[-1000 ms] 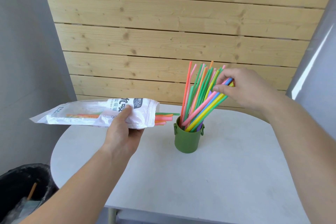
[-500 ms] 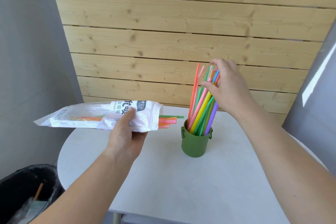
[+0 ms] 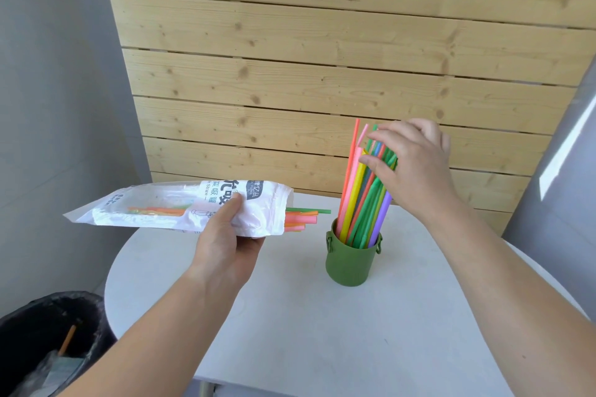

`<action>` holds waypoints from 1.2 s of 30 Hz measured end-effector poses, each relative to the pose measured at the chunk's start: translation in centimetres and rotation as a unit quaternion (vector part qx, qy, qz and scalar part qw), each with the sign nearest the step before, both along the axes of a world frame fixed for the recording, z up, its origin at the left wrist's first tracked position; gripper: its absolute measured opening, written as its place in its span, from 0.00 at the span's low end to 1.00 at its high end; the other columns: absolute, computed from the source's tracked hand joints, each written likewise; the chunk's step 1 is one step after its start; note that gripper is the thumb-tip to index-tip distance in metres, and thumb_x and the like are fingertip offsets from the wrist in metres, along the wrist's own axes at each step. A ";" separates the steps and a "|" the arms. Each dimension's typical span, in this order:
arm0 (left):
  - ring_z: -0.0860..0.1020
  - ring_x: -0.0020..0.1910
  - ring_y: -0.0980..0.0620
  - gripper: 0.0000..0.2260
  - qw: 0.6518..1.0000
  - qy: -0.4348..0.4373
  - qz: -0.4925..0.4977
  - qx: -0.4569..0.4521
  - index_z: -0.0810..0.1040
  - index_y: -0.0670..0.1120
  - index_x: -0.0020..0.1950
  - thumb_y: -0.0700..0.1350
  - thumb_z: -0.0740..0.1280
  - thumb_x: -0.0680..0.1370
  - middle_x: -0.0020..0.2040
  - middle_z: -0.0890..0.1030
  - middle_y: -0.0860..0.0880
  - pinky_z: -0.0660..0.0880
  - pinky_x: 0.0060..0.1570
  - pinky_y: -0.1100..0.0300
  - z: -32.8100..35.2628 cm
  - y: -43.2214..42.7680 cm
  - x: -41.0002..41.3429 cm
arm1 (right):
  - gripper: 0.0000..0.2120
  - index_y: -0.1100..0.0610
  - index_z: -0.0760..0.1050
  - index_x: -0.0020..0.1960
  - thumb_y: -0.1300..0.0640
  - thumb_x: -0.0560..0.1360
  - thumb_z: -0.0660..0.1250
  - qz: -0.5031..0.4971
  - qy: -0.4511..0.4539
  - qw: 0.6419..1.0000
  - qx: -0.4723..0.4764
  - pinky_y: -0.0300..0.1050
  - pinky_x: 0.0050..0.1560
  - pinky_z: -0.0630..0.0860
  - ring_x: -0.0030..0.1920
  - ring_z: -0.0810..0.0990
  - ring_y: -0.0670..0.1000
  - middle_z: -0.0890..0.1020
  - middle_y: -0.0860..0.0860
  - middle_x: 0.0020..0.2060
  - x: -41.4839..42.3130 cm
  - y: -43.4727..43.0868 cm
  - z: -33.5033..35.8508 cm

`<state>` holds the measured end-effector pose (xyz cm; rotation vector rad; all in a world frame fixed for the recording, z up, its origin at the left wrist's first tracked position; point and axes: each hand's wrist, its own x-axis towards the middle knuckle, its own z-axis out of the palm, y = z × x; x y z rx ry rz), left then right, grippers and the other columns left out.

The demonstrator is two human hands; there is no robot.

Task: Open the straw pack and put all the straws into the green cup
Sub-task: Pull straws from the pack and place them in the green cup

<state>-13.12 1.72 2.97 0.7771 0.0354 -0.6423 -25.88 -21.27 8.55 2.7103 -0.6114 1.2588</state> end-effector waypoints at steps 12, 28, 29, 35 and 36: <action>0.84 0.60 0.45 0.11 1.000 0.021 0.006 -0.017 0.78 0.39 0.64 0.40 0.66 0.83 0.62 0.84 0.44 0.84 0.53 0.51 0.6 0.0 -0.3 | 0.18 0.56 0.81 0.58 0.46 0.78 0.62 0.028 -0.132 0.990 0.040 0.53 0.65 0.65 0.63 0.72 0.60 0.80 0.54 0.60 -1.4 1.6 1.7; 0.84 0.62 0.45 0.18 0.998 -0.059 -0.005 -0.020 0.79 0.39 0.69 0.42 0.72 0.80 0.64 0.84 0.43 0.81 0.61 0.47 2.0 -0.6 -2.3 | 0.15 0.58 0.75 0.45 0.48 0.81 0.60 0.089 -0.104 0.733 0.666 0.37 0.23 0.59 0.20 0.65 0.46 0.73 0.49 0.25 0.3 12.4 -3.2; 0.84 0.61 0.45 0.18 0.999 -0.050 -0.004 -0.017 0.79 0.38 0.68 0.42 0.71 0.80 0.64 0.84 0.42 0.81 0.60 0.47 1.9 -0.6 -2.4 | 0.13 0.58 0.77 0.44 0.51 0.81 0.62 0.094 -0.117 0.747 0.647 0.38 0.24 0.60 0.20 0.66 0.45 0.72 0.47 0.24 0.5 12.4 -3.3; 0.86 0.54 0.49 0.10 1.000 0.015 0.011 -0.018 0.81 0.40 0.62 0.40 0.69 0.82 0.62 0.85 0.45 0.84 0.48 0.54 1.8 -0.2 -1.5 | 0.16 0.55 0.72 0.39 0.46 0.80 0.62 0.068 -0.132 0.822 0.550 0.44 0.32 0.61 0.26 0.64 0.49 0.67 0.47 0.25 0.1 10.5 -3.7; 0.86 0.55 0.49 0.12 1.000 0.022 0.014 -0.016 0.80 0.40 0.65 0.40 0.69 0.82 0.62 0.85 0.45 0.85 0.47 0.55 1.7 -0.2 -1.4 | 0.18 0.56 0.71 0.39 0.43 0.80 0.62 0.067 -0.137 0.819 0.554 0.43 0.32 0.61 0.26 0.64 0.49 0.66 0.48 0.26 0.0 10.3 -3.7</action>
